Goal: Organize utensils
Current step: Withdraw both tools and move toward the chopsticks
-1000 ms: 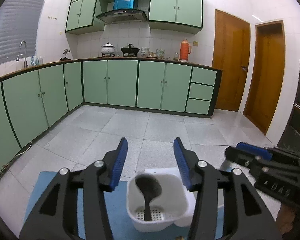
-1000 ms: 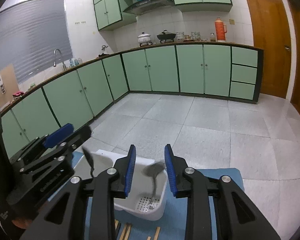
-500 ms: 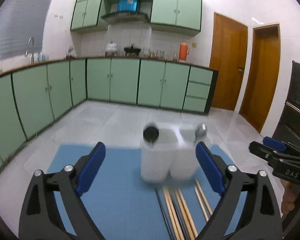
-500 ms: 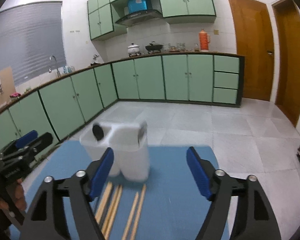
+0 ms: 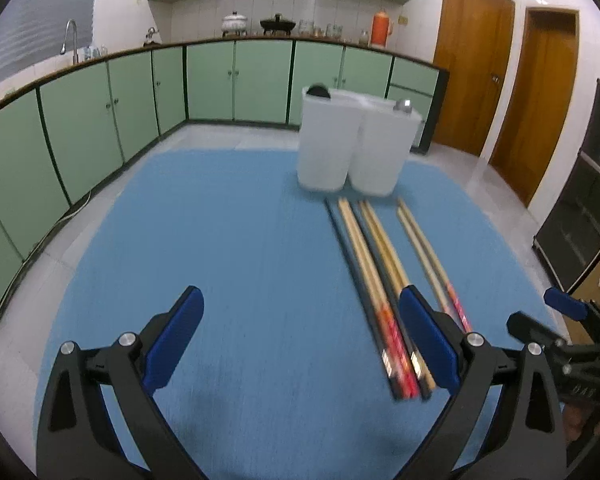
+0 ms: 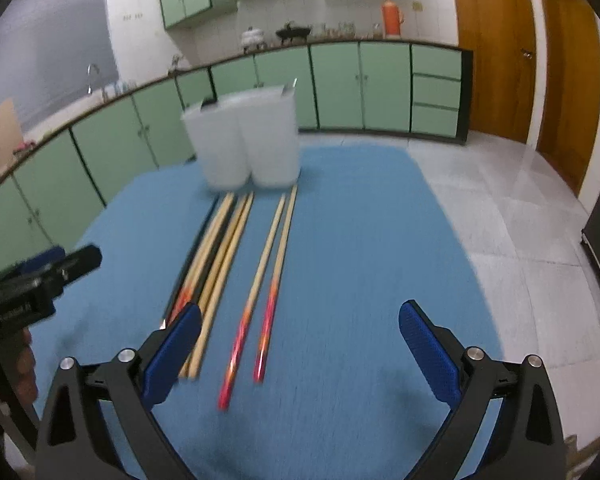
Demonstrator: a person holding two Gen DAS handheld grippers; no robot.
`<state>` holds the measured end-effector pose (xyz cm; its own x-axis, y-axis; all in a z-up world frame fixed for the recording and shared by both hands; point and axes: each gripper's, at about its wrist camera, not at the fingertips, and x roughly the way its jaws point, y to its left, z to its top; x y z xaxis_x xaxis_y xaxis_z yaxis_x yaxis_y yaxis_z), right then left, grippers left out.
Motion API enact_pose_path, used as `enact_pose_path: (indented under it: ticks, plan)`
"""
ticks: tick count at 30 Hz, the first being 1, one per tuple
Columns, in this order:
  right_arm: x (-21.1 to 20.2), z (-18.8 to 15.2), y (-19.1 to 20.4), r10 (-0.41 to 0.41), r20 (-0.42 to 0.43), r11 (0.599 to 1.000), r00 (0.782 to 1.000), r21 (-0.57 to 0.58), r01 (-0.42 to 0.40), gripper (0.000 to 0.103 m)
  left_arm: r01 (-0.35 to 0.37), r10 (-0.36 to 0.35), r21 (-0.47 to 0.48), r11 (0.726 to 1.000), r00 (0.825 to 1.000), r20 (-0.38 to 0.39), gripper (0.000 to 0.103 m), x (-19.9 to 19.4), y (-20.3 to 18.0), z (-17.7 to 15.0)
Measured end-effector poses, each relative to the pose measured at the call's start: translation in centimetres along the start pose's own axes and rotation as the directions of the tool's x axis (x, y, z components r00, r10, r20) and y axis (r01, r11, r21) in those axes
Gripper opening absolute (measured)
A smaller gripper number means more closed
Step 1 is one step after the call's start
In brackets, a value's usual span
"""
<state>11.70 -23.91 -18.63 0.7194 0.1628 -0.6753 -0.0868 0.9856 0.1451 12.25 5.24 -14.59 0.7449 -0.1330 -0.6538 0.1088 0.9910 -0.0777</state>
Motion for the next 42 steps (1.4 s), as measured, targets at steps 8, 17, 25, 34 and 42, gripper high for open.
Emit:
enact_pose_path:
  ticks: [8, 17, 25, 34, 42]
  plan:
    - [0.9, -2.3, 0.6, 0.004, -0.051, 0.998, 0.999, -0.055, -0.006, 0.057, -0.017, 0.018, 0.016, 1.0, 0.998, -0.063, 0.095, 0.3, 0.0, -2.8]
    - [2.0, -2.9, 1.6, 0.017, -0.098, 0.997, 0.995, -0.076, -0.025, 0.033, -0.008, 0.012, 0.038, 0.999, 0.995, -0.096, 0.095, 0.6, -0.7, -4.1]
    - [2.6, -2.5, 2.4, -0.004, -0.113, 0.995, 0.994, -0.097, -0.007, 0.021, 0.007, 0.001, 0.06, 0.998, 0.992, -0.128, 0.095, 1.3, -1.7, -4.8]
    - [2.6, -2.4, 1.8, 0.005, -0.117, 0.998, 0.993, -0.065, -0.013, 0.007, 0.012, 0.004, 0.085, 0.996, 0.983, -0.181, 0.095, 2.5, -2.9, -5.0]
    - [2.5, -2.5, 1.7, 0.019, -0.117, 0.998, 0.993, -0.05, -0.025, 0.006, -0.005, 0.023, 0.093, 0.996, 0.979, -0.201, 0.095, 2.9, -3.4, -5.1]
